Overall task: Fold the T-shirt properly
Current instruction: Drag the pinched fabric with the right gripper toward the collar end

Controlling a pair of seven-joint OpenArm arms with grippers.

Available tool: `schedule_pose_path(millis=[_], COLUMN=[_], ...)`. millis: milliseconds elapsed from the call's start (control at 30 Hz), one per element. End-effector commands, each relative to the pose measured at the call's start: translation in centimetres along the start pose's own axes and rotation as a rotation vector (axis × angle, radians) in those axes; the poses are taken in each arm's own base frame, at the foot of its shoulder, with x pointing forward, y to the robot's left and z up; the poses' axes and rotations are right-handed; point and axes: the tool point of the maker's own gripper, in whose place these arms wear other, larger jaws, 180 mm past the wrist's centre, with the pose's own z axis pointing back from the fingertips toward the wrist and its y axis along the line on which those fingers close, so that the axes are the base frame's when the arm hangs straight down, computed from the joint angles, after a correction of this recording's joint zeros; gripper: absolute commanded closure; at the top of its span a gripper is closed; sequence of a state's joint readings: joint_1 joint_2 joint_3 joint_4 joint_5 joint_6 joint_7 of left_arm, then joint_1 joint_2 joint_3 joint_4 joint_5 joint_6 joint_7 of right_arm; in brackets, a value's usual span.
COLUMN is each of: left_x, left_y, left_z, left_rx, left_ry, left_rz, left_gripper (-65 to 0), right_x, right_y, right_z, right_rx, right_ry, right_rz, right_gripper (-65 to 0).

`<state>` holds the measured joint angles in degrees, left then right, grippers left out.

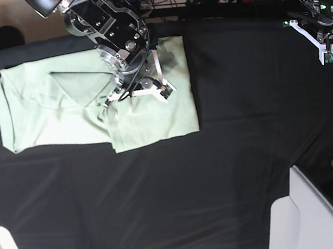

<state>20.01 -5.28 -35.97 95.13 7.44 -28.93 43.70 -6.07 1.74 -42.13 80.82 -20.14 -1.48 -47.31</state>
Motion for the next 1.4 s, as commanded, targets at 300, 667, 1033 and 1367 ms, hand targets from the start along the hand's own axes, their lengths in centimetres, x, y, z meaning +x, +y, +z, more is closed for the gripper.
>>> schedule_pose_path(millis=[300, 667, 1033, 1367], left_x=[0.7, 0.9, 0.8, 0.9], left_y=[1.1, 0.9, 1.0, 0.9], left_z=[0.3, 0.3, 0.3, 0.3], left_rx=[0.027, 0.024, 0.026, 0.024], left_ry=[-0.024, -0.027, -0.026, -0.027], left_rz=[-0.004, -0.007, -0.005, -0.007], left_gripper=[-0.2, -0.2, -0.3, -0.3], right_x=[1.9, -2.2, -2.8, -6.6], right_y=[-2.0, -2.5, -2.9, -2.9], right_z=[2.9, 2.6, 3.6, 4.1], right_rx=[-0.047, -0.06, -0.073, -0.085], right_ry=[-0.095, -0.005, -0.009, 0.072], right_rz=[-0.123, -0.201, -0.239, -0.304], right_gripper=[-0.1, -0.1, -0.1, -0.1])
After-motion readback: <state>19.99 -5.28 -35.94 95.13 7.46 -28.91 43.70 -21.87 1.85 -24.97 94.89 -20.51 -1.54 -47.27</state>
